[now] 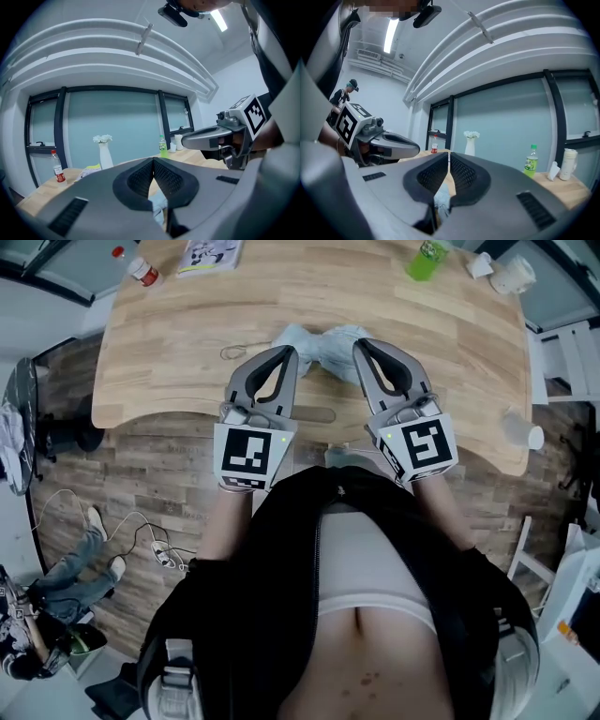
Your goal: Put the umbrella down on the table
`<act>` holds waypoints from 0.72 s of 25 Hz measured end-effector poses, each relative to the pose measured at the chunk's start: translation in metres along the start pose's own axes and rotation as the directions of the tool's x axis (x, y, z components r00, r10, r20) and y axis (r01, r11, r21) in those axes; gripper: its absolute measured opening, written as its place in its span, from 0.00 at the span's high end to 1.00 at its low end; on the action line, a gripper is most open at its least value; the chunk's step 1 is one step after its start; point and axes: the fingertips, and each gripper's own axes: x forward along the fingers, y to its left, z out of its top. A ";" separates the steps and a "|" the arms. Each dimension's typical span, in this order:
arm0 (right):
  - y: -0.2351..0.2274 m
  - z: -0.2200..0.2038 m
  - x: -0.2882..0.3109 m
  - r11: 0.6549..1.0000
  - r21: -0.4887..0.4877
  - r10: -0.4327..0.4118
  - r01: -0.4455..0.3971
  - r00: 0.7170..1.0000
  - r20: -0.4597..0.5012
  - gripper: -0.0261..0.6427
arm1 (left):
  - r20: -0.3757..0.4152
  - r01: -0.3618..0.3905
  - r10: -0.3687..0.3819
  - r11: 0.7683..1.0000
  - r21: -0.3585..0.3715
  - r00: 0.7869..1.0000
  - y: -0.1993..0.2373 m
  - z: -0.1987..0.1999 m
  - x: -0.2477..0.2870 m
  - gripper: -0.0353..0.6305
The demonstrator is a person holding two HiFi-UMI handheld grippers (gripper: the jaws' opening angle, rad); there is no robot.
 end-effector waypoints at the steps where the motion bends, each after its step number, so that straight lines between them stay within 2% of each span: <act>1: 0.010 0.000 -0.005 1.000 -0.002 0.000 0.000 1.000 0.000 0.91 | 0.002 0.003 -0.003 1.000 0.001 1.000 -0.001 0.000 -0.010 0.94; 12: 0.097 0.020 -0.071 0.996 -0.010 -0.091 0.091 0.996 0.025 0.91 | 0.039 0.078 -0.079 0.996 0.040 0.996 -0.030 0.000 -0.113 0.94; 18: 0.138 0.026 -0.108 0.990 0.036 -0.137 0.135 0.989 0.059 0.91 | 0.049 0.108 -0.109 0.994 0.030 0.993 -0.049 -0.002 -0.167 0.94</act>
